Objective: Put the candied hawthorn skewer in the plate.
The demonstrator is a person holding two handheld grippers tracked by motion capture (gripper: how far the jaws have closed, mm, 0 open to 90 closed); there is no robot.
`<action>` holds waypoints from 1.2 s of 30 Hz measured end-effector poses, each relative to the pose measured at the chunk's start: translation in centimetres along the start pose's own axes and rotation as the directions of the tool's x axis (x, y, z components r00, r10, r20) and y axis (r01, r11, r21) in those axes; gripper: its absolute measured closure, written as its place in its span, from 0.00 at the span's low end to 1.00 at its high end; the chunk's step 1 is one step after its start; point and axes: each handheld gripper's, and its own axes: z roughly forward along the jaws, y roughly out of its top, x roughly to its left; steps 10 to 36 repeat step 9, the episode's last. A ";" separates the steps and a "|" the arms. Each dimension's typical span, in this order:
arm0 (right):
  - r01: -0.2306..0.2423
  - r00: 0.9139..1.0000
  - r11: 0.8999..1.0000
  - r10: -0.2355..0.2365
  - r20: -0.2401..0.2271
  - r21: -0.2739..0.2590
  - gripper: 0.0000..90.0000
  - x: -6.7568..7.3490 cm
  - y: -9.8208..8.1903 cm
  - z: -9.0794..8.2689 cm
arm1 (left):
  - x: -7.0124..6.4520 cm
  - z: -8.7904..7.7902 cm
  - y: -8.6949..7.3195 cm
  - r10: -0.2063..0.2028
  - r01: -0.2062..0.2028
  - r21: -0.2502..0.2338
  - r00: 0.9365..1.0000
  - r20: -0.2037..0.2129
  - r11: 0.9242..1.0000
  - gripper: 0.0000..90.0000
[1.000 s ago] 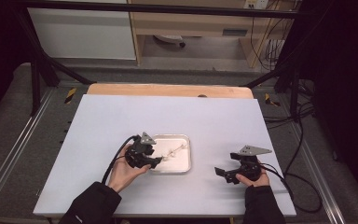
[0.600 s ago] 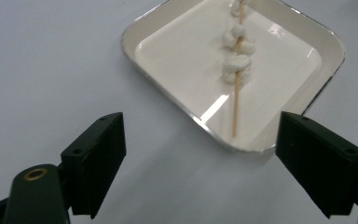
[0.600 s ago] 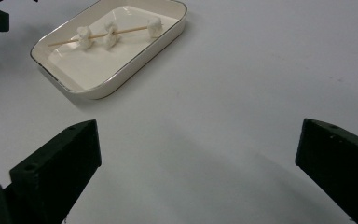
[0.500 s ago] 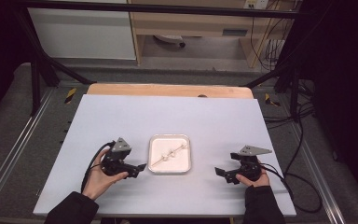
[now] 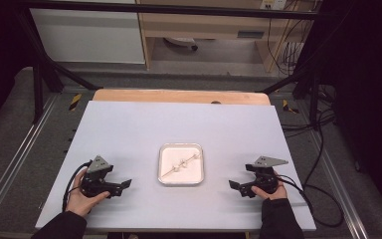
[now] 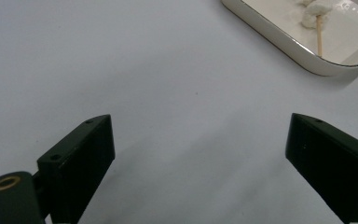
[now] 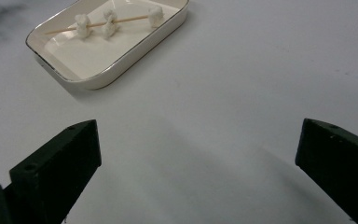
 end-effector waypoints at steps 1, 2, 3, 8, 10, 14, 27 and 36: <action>0.002 1.000 1.000 -0.002 -0.002 0.001 0.01 0.0 0.0 0.0 | 0.0 0.0 -0.1 0.000 0.000 0.000 1.000 -0.001 1.000 0.09; 0.004 1.000 1.000 -0.004 -0.007 0.001 0.01 0.0 0.0 0.0 | 0.1 -0.1 -0.1 0.001 -0.001 -0.001 1.000 -0.002 1.000 0.09; 0.007 1.000 1.000 -0.007 -0.009 0.002 0.01 0.0 0.0 0.0 | 0.1 0.0 -0.1 0.001 -0.001 -0.001 1.000 -0.001 1.000 0.09; 0.009 1.000 1.000 -0.008 -0.010 0.001 0.01 0.0 -0.1 0.0 | -0.1 0.2 -0.1 0.011 -0.011 0.010 1.000 0.003 1.000 0.09; 0.010 1.000 1.000 -0.010 -0.009 0.001 0.01 0.0 -0.1 0.0 | -0.1 0.2 -0.1 0.014 -0.014 0.011 1.000 0.001 1.000 0.09; 0.010 1.000 1.000 -0.010 -0.009 0.001 0.01 0.0 -0.1 0.0 | -0.1 0.2 -0.1 0.014 -0.014 0.011 1.000 0.001 1.000 0.09; 0.010 1.000 1.000 -0.010 -0.009 0.001 0.01 0.0 -0.1 0.0 | -0.1 0.2 -0.1 0.014 -0.014 0.011 1.000 0.001 1.000 0.09; 0.010 1.000 1.000 -0.010 -0.009 0.001 0.01 0.0 -0.1 0.0 | -0.1 0.2 -0.1 0.014 -0.014 0.011 1.000 0.001 1.000 0.09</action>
